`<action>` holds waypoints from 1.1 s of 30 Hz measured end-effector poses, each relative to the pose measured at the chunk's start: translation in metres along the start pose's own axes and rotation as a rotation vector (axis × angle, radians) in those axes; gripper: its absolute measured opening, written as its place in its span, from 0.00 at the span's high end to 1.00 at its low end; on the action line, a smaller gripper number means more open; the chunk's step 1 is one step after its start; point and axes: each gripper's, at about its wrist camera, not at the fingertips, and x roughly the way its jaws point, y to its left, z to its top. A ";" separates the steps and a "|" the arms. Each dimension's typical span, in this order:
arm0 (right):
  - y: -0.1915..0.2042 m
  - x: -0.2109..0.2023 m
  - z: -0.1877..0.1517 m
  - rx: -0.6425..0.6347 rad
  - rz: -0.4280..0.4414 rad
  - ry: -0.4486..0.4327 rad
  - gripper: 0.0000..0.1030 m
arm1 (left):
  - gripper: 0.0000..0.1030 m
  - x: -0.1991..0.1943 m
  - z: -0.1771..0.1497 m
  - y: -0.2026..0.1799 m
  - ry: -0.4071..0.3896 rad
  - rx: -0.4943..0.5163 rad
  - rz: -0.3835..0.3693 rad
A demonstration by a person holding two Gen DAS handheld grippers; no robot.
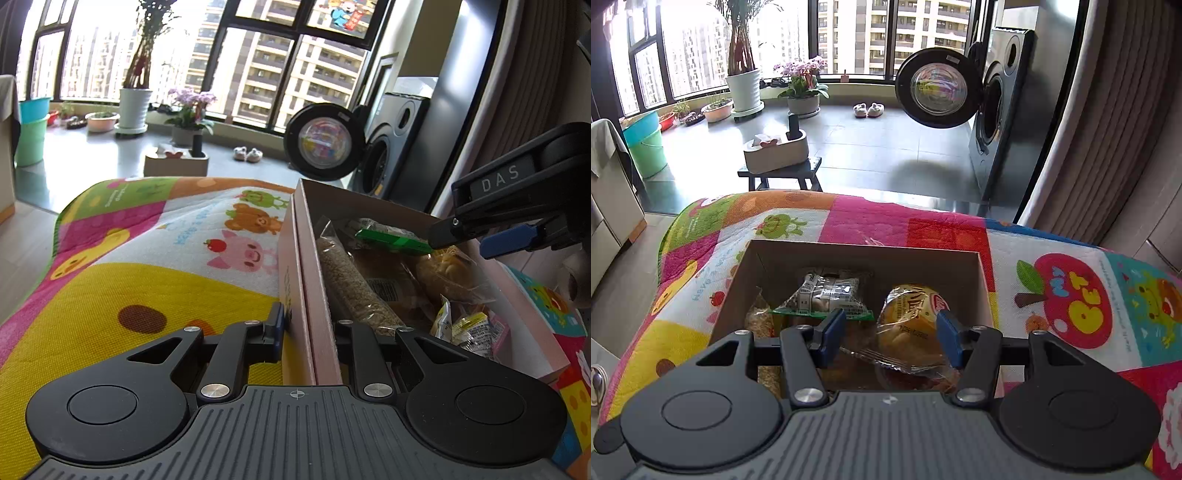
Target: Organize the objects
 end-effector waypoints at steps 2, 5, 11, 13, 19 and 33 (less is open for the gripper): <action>-0.006 -0.010 -0.007 -0.041 -0.025 -0.019 0.40 | 0.82 0.000 0.000 0.001 0.001 0.000 0.000; -0.017 -0.030 -0.023 -0.062 -0.039 -0.034 0.33 | 0.82 0.000 0.000 0.000 0.001 0.000 0.000; -0.033 -0.073 -0.069 -0.187 -0.081 -0.084 0.27 | 0.82 0.000 0.000 0.001 0.001 -0.002 -0.001; -0.038 -0.084 -0.086 -0.218 -0.090 -0.090 0.27 | 0.82 0.000 0.000 -0.001 0.002 -0.003 -0.002; -0.062 -0.088 -0.123 -0.130 0.020 -0.095 0.27 | 0.83 0.001 0.001 -0.013 0.009 0.032 0.029; -0.108 -0.027 -0.136 -0.060 0.053 -0.196 0.27 | 0.85 0.057 0.024 -0.105 0.092 0.258 0.105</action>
